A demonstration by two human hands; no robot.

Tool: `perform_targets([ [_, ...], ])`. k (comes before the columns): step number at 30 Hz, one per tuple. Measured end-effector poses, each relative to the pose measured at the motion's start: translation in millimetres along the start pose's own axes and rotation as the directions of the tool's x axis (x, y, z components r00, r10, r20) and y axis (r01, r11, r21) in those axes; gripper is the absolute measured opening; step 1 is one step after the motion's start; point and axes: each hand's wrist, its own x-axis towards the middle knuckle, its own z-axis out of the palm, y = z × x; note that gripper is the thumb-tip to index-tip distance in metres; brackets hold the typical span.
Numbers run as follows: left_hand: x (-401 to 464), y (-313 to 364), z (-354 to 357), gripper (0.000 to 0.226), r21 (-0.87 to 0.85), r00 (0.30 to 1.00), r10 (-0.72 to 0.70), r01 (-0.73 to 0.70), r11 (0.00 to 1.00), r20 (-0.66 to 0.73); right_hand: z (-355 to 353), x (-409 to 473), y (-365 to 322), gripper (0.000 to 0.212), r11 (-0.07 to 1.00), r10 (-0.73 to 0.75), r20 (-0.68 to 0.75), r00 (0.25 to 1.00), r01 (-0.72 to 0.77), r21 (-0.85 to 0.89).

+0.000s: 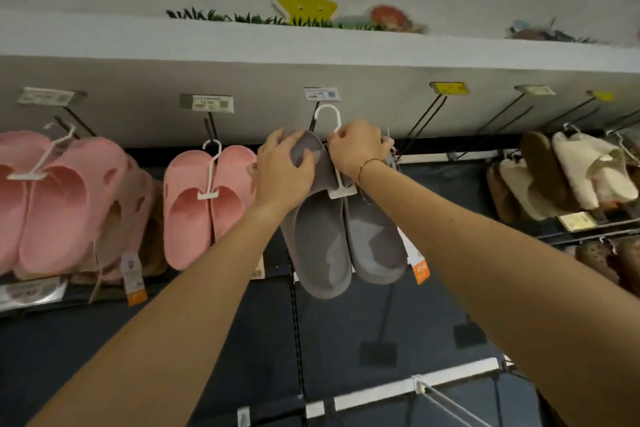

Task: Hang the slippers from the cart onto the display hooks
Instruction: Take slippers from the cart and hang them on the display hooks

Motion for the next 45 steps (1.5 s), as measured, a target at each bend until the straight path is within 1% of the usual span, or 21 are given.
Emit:
perform_targets([
  [5, 25.4, -23.0, 18.5, 0.058, -0.063, 1.000, -0.018, 0.018, 0.998, -0.006, 26.3, 37.8, 9.5, 0.027, 0.997, 0.019, 0.031, 0.999, -0.022, 0.069],
  [8, 41.4, -40.8, 32.8, 0.050, -0.089, 0.999, -0.040, 0.042, 0.995, 0.025, 47.9, 59.5, 14.6, 0.022, 0.994, 0.022, 0.060, 0.998, -0.028, 0.103],
  [11, 61.2, -59.5, 45.4, 0.046, -0.058, 0.999, -0.036, 0.037, 0.998, 0.021, 70.2, 78.7, 18.2, 0.019, 0.992, 0.020, 0.051, 0.999, -0.026, 0.125],
  [16, 89.7, -78.7, 64.8, 0.054, -0.062, 1.000, -0.025, 0.024, 0.998, -0.014, 99.5, 104.8, 24.3, 0.023, 0.987, -0.020, -0.012, 1.000, 0.022, 0.161],
  [20, 111.9, -89.1, 80.7, 0.054, -0.018, 0.999, -0.012, 0.011, 1.000, -0.034, 117.4, 131.3, 29.4, 0.020, 0.989, -0.018, 0.012, 1.000, 0.016, 0.144],
  [22, 118.5, -94.5, 92.3, 0.054, 0.020, 1.000, -0.023, 0.023, 1.000, -0.020, 128.4, 141.5, 35.1, 0.019, 0.989, -0.007, 0.023, 1.000, 0.004, 0.149],
  [24, 122.0, -104.3, 104.5, 0.052, 0.093, 0.999, -0.033, 0.033, 0.995, -0.001, 144.9, 148.1, 43.5, 0.017, 0.988, 0.006, 0.036, 0.999, -0.011, 0.152],
  [26, 122.1, -120.3, 115.5, 0.051, 0.180, 1.000, -0.008, 0.003, 0.984, 0.030, 166.6, 151.7, 56.4, 0.018, 0.987, 0.005, 0.066, 0.998, -0.016, 0.157],
  [28, 118.9, -141.1, 128.0, 0.050, 0.309, 0.997, 0.028, -0.051, 0.950, 0.077, 193.0, 153.9, 71.2, 0.023, 0.982, -0.001, 0.112, 0.994, -0.020, 0.188],
  [30, 114.1, -160.5, 141.9, 0.047, 0.416, 0.993, 0.011, -0.060, 0.907, 0.120, 218.0, 153.8, 85.8, 0.028, 0.974, -0.008, 0.145, 0.989, -0.025, 0.225],
  [32, 110.4, -173.8, 154.5, 0.045, 0.468, 0.992, -0.017, -0.044, 0.883, 0.125, 237.6, 155.1, 97.8, 0.031, 0.976, -0.045, 0.149, 0.988, 0.012, 0.218],
  [34, 109.2, -184.8, 165.0, 0.048, 0.515, 0.991, -0.015, -0.057, 0.855, 0.136, 253.7, 159.6, 111.1, 0.031, 0.976, -0.104, 0.166, 0.981, 0.069, 0.205],
  [36, 107.8, -198.8, 175.9, 0.052, 0.562, 0.981, -0.043, -0.073, 0.824, 0.190, 265.2, 163.2, 127.6, 0.026, 0.965, -0.194, 0.271, 0.943, 0.135, 0.223],
  [39, 101.7, -223.2, 195.5, 0.054, 0.588, 0.952, -0.131, -0.060, 0.807, 0.277, 276.0, 162.2, 152.3, 0.025, 0.946, -0.307, 0.483, 0.820, 0.208, 0.248],
  [40, 99.3, -229.1, 200.8, 0.055, 0.595, 0.940, -0.148, -0.069, 0.801, 0.307, 278.8, 161.2, 160.0, 0.028, 0.949, -0.311, 0.545, 0.779, 0.222, 0.225],
  [43, 91.7, -241.4, 213.3, 0.055, 0.624, 0.882, -0.235, -0.081, 0.777, 0.408, 284.1, 158.4, 179.8, 0.039, 0.962, -0.227, 0.690, 0.687, 0.267, 0.050],
  [45, 86.4, -250.2, 219.4, 0.056, 0.637, 0.816, -0.329, -0.060, 0.769, 0.474, 282.6, 152.1, 190.9, 0.034, 0.960, -0.181, 0.778, 0.601, 0.281, 0.006],
])
